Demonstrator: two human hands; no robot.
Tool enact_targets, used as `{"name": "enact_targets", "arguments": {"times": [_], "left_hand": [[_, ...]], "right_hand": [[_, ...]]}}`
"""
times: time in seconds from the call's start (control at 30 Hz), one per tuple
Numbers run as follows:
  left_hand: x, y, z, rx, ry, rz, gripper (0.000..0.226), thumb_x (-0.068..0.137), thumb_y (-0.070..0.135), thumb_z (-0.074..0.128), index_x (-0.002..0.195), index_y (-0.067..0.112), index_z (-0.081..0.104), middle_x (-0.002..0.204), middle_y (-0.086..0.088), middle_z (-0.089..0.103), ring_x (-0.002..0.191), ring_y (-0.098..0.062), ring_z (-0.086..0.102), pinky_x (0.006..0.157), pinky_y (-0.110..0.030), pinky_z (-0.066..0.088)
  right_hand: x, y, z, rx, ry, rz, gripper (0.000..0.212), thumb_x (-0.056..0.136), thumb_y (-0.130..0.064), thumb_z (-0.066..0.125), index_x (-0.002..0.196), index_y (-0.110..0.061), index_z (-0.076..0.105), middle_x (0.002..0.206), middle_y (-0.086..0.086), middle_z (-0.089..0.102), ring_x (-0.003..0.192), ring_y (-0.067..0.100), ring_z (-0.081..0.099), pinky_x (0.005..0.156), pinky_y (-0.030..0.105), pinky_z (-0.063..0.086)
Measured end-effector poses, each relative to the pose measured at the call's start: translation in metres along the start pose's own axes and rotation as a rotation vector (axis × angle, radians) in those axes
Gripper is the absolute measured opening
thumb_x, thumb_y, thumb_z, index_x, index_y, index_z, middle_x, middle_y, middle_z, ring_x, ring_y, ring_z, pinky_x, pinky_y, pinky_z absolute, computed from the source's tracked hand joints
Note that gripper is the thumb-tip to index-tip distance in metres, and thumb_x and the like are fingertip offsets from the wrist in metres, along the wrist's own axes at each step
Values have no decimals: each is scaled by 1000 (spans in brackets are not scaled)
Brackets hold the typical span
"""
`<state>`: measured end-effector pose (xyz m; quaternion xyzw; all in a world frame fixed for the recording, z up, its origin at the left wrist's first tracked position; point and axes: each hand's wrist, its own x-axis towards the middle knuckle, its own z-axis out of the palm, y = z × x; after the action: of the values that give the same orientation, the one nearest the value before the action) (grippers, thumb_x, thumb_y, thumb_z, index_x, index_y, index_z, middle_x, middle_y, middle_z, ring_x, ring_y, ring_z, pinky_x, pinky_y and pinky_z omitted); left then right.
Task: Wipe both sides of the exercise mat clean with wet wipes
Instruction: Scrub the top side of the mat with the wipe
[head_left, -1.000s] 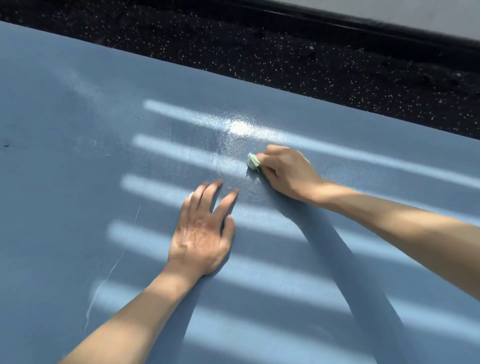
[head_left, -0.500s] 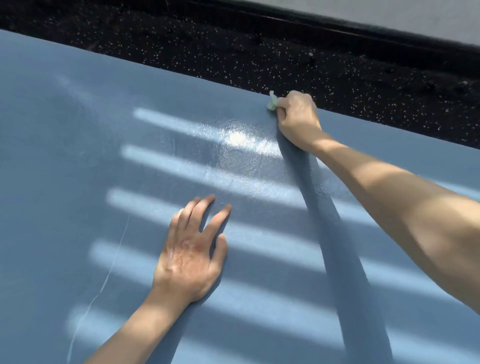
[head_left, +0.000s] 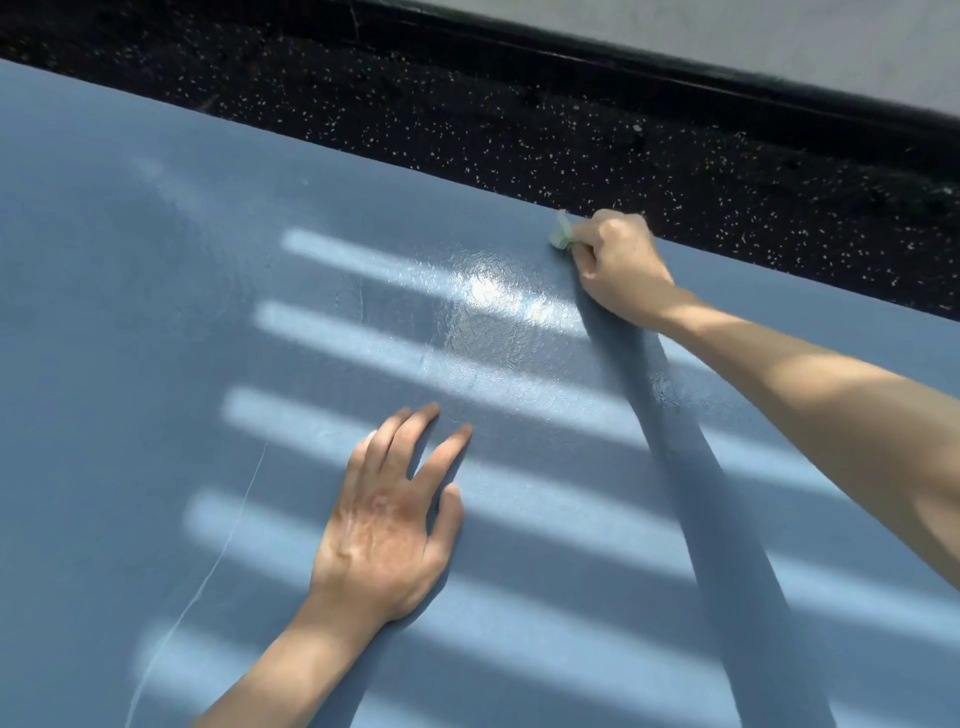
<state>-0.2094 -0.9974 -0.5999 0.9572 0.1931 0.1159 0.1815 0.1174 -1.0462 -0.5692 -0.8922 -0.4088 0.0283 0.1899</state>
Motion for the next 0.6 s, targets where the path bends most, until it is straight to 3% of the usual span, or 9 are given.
{"name": "enact_targets", "arguments": {"times": [0.1,0.2,0.3,0.4,0.47,0.6], "left_hand": [[-1,1,0,-8,-19,-15,47,94,29,41,138,20,56,146,-8,44,136,-30,38,114,-44,27],[-2,1,0,-8,-25,-22,47,94,29,41,138,21,55,146,-7,44,137,-31,38,114,-45,27],[-1,0,0,-2,-29,-25,47,94,30,42,138,21,55,147,-7,43,137,-30,38,115,-44,26],[-1,0,0,-4,-34,-25,47,94,29,42,138,21,54,147,-7,43,137,-30,37,115,-43,25],[-1,1,-1,-9,-35,-24,47,94,29,41,138,21,55,146,-7,43,137,-29,37,115,-43,25],[-1,0,-1,-1,-41,-35,48,94,30,41,138,22,54,147,-6,43,138,-27,35,117,-40,22]], "right_hand": [[19,16,-12,-99,35,254,29,95,-8,38,97,-1,66,89,18,52,89,36,54,66,31,31],[4,10,-5,-76,60,111,25,93,-8,41,86,-2,64,77,10,50,75,30,50,62,28,29],[-10,16,-3,-32,41,-55,28,95,-11,45,99,-3,72,84,11,57,74,28,55,66,29,43],[5,30,-13,-115,44,135,34,98,-16,40,111,-8,70,98,16,56,88,33,53,69,31,38],[8,31,-13,-171,49,165,31,97,-12,41,104,0,69,108,17,54,96,33,49,68,31,35],[12,19,-20,-125,-22,235,20,89,-6,47,91,2,66,84,16,58,69,28,51,57,30,40]]}}
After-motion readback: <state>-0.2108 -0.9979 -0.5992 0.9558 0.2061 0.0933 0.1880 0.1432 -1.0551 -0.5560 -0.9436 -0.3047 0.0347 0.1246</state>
